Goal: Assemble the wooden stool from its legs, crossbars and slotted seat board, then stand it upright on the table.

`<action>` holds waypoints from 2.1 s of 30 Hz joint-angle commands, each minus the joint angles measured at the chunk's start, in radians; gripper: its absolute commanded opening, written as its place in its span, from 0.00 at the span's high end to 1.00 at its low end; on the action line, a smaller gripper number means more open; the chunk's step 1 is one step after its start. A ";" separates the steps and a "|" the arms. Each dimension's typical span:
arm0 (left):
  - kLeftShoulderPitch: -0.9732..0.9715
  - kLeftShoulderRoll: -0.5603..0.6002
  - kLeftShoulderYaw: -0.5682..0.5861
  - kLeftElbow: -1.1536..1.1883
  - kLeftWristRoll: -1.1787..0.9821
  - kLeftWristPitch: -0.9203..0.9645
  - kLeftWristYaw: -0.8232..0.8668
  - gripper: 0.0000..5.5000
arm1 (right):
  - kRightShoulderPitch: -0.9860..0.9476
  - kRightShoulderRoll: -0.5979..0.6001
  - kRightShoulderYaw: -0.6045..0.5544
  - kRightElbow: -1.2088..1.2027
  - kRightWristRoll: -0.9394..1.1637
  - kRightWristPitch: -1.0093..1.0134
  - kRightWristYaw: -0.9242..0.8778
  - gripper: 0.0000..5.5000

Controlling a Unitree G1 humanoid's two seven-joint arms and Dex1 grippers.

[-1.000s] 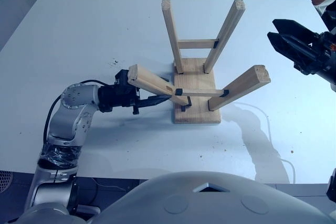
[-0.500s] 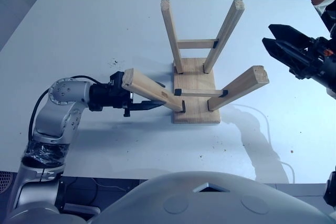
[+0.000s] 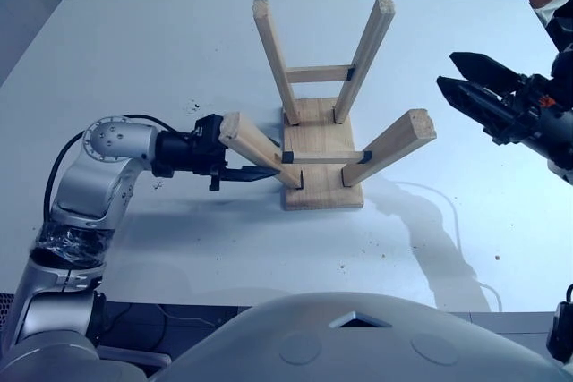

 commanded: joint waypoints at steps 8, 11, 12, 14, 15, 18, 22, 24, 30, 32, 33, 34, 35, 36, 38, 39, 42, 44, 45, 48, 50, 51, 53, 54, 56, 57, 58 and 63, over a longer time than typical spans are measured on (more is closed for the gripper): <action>-0.031 0.042 -0.133 0.033 0.133 0.069 0.035 0.62 | 0.008 0.013 0.011 -0.070 0.003 -0.019 -0.032 0.40; -0.008 0.047 -0.135 -0.013 0.130 0.070 0.059 0.62 | 0.003 0.011 0.005 -0.093 0.018 -0.019 -0.046 0.40; -0.004 0.047 -0.137 -0.024 0.137 0.066 0.068 0.62 | 0.001 0.011 0.006 -0.097 0.019 -0.021 -0.050 0.40; -0.007 0.044 -0.144 -0.035 0.148 0.063 0.086 0.62 | -0.003 0.009 0.008 -0.102 0.019 -0.024 -0.056 0.40; -0.014 0.039 -0.146 -0.037 0.150 0.067 0.099 0.62 | -0.008 0.008 0.009 -0.105 0.018 -0.028 -0.059 0.40; -0.044 0.018 -0.152 -0.024 0.157 0.082 0.143 0.62 | -0.061 0.008 -0.003 -0.109 0.023 -0.042 -0.102 0.40; -0.092 -0.036 -0.169 0.027 0.170 0.130 0.238 0.62 | -0.290 0.037 -0.018 -0.162 0.133 -0.074 -0.338 0.40; -0.106 -0.053 -0.183 0.033 0.177 0.144 0.259 0.62 | -0.381 0.063 0.013 -0.198 0.148 -0.085 -0.454 0.40; -0.141 -0.076 -0.214 0.034 0.188 0.167 0.286 0.62 | -0.531 0.196 0.299 -0.297 -0.007 -0.035 -0.779 0.40; -0.149 -0.079 -0.220 0.045 0.196 0.165 0.288 0.62 | -0.480 0.249 0.418 -0.284 -0.105 -0.010 -0.841 0.40; -0.152 -0.080 -0.223 0.050 0.200 0.165 0.288 0.62 | -0.440 0.270 0.480 -0.271 -0.154 0.000 -0.858 0.40; -0.156 -0.081 -0.227 0.056 0.206 0.163 0.287 0.62 | -0.394 0.295 0.537 -0.252 -0.195 0.006 -0.871 0.40; -0.158 -0.081 -0.229 0.060 0.210 0.161 0.286 0.62 | -0.352 0.312 0.585 -0.231 -0.238 0.008 -0.873 0.40; -0.159 -0.082 -0.231 0.062 0.212 0.160 0.285 0.62 | -0.312 0.319 0.633 -0.201 -0.282 0.011 -0.869 0.40; -0.164 -0.083 -0.235 0.064 0.214 0.160 0.283 0.62 | -0.228 0.323 0.707 -0.108 -0.364 0.023 -0.855 0.40; -0.167 -0.084 -0.236 0.064 0.214 0.161 0.283 0.62 | -0.187 0.318 0.738 -0.048 -0.403 0.037 -0.848 0.40; -0.180 -0.087 -0.238 0.071 0.217 0.162 0.284 0.62 | -0.092 0.297 0.811 0.078 -0.522 0.043 -0.812 0.40; -0.186 -0.085 -0.243 0.082 0.227 0.156 0.285 0.62 | -0.060 0.302 0.824 0.070 -0.553 0.031 -0.777 0.40; -0.185 -0.082 -0.246 0.086 0.233 0.152 0.286 0.62 | -0.058 0.313 0.814 0.036 -0.546 0.021 -0.754 0.40; -0.178 -0.075 -0.253 0.101 0.245 0.144 0.292 0.62 | -0.113 0.355 0.715 -0.115 -0.459 -0.045 -0.674 0.40; -0.174 -0.072 -0.260 0.116 0.253 0.138 0.293 0.62 | -0.199 0.394 0.588 -0.215 -0.329 -0.075 -0.658 0.40; -0.172 -0.070 -0.263 0.123 0.255 0.137 0.293 0.62 | -0.248 0.407 0.523 -0.251 -0.258 -0.085 -0.662 0.40; -0.168 -0.072 -0.271 0.144 0.260 0.136 0.294 0.62 | -0.367 0.403 0.375 -0.277 -0.120 -0.111 -0.703 0.40; -0.165 -0.073 -0.275 0.153 0.263 0.135 0.295 0.62 | -0.422 0.384 0.298 -0.265 -0.072 -0.123 -0.731 0.40; -0.158 -0.072 -0.286 0.168 0.270 0.131 0.299 0.62 | -0.471 0.288 0.139 -0.157 -0.139 -0.151 -0.761 0.40; -0.161 -0.079 -0.289 0.177 0.280 0.134 0.317 0.62 | -0.433 0.203 0.112 -0.057 -0.304 -0.196 -0.761 0.40; -0.164 -0.088 -0.294 0.176 0.284 0.140 0.331 0.62 | -0.367 0.119 0.116 0.054 -0.469 -0.247 -0.757 0.40; -0.168 -0.099 -0.299 0.116 0.255 0.173 0.343 0.62 | -0.148 -0.001 0.198 0.384 -0.874 -0.408 -0.802 0.30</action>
